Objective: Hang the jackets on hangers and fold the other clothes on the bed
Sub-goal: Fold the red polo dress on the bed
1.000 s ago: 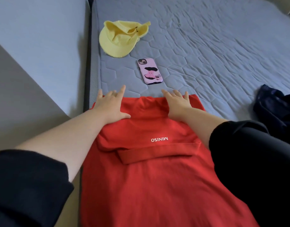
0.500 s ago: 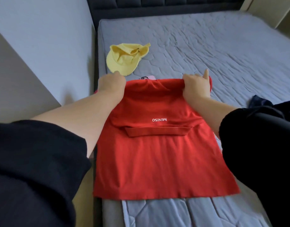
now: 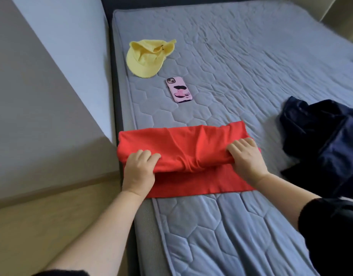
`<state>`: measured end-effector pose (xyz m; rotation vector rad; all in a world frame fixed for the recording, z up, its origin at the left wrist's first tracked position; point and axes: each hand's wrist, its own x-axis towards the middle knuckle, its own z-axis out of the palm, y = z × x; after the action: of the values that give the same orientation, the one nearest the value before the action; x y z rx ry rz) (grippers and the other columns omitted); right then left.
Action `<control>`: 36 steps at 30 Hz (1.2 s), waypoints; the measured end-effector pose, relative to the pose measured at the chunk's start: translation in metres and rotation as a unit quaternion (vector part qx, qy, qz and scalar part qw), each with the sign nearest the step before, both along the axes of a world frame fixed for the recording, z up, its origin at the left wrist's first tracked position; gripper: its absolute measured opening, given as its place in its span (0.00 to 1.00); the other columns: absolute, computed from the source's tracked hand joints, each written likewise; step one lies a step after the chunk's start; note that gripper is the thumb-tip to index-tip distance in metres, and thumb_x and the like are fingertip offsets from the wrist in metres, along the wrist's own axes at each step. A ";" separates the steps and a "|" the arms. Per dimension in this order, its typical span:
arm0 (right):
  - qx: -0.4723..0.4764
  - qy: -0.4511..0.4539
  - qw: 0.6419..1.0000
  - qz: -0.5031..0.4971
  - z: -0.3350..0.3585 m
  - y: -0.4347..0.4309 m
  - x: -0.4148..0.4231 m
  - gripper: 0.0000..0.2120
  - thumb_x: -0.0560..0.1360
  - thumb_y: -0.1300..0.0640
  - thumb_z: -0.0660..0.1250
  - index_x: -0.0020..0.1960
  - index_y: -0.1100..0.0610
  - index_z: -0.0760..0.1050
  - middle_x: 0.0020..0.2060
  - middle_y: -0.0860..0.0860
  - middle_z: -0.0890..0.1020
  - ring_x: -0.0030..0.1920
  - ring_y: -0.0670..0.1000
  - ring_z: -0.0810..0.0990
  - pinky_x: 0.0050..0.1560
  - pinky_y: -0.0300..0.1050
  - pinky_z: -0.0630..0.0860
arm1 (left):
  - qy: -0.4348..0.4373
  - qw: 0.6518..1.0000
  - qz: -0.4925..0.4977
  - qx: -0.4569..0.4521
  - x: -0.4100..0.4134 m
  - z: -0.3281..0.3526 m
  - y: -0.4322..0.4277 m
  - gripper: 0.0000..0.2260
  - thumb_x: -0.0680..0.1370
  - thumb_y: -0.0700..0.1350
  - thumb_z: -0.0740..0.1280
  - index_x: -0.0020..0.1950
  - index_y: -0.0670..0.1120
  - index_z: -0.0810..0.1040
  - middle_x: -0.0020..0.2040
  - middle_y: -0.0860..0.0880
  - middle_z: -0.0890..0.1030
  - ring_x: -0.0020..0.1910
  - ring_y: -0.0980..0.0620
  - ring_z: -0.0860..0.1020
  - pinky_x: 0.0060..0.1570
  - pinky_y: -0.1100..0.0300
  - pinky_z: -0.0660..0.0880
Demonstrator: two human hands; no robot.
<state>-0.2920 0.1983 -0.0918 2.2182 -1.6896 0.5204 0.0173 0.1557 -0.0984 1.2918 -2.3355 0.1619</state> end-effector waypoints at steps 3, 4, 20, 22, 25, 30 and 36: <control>0.027 0.058 0.997 0.036 -0.026 0.035 0.003 0.06 0.68 0.64 0.61 0.39 0.59 0.76 0.31 0.54 0.73 0.32 0.57 0.73 0.38 0.50 0.65 | -0.017 0.999 0.038 0.032 0.005 -0.023 0.032 0.20 0.57 0.31 0.63 0.45 0.42 0.84 0.32 0.45 0.74 0.31 0.41 0.74 0.30 0.54 0.69; 0.046 0.075 0.996 0.031 -0.034 0.044 0.005 0.06 0.67 0.64 0.61 0.40 0.59 0.76 0.32 0.54 0.74 0.32 0.57 0.73 0.38 0.50 0.66 | -0.028 0.997 0.054 0.047 0.007 -0.031 0.042 0.20 0.58 0.30 0.64 0.46 0.42 0.84 0.32 0.45 0.74 0.31 0.41 0.75 0.30 0.54 0.70; 0.182 -0.114 0.974 -0.079 -0.018 0.012 0.078 0.20 0.77 0.57 0.59 0.67 0.60 0.72 0.67 0.59 0.72 0.67 0.60 0.70 0.67 0.57 0.66 | 0.002 0.988 0.030 0.148 -0.047 -0.024 0.026 0.26 0.75 0.43 0.61 0.74 0.45 0.66 0.73 0.42 0.67 0.74 0.40 0.62 0.67 0.37 0.62; 0.256 -0.082 0.959 -0.086 -0.029 -0.003 0.085 0.25 0.80 0.52 0.55 0.76 0.55 0.59 0.76 0.54 0.58 0.76 0.55 0.55 0.74 0.57 0.51 | -0.042 0.987 0.046 0.149 -0.049 -0.033 0.009 0.28 0.78 0.47 0.61 0.77 0.47 0.58 0.76 0.43 0.61 0.76 0.42 0.57 0.68 0.38 0.59; 0.302 -0.044 0.947 -0.105 -0.052 -0.018 0.080 0.28 0.81 0.45 0.50 0.78 0.51 0.49 0.78 0.49 0.50 0.77 0.51 0.47 0.74 0.57 0.43 | -0.106 0.976 0.041 0.184 -0.038 -0.054 -0.007 0.30 0.80 0.54 0.57 0.79 0.52 0.49 0.79 0.47 0.53 0.78 0.46 0.50 0.72 0.40 0.51; 0.337 -0.046 0.911 -0.232 -0.071 -0.033 0.034 0.29 0.81 0.41 0.45 0.78 0.49 0.47 0.78 0.48 0.49 0.77 0.50 0.45 0.74 0.59 0.41 | -0.088 0.960 0.128 0.234 -0.001 -0.081 -0.021 0.28 0.81 0.56 0.53 0.79 0.54 0.48 0.79 0.52 0.48 0.78 0.50 0.47 0.72 0.42 0.49; 0.386 -0.118 0.842 -0.359 -0.073 -0.029 -0.014 0.32 0.80 0.39 0.44 0.79 0.53 0.46 0.78 0.49 0.46 0.77 0.51 0.43 0.73 0.62 0.41 | 0.000 0.904 0.249 0.348 0.008 -0.084 -0.034 0.25 0.82 0.56 0.47 0.79 0.53 0.46 0.79 0.53 0.46 0.78 0.50 0.46 0.73 0.43 0.50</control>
<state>-0.3063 0.1689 -0.1651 1.6894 -3.0532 -0.1341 0.0252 0.1217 -0.1821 2.2088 -2.0696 -0.5692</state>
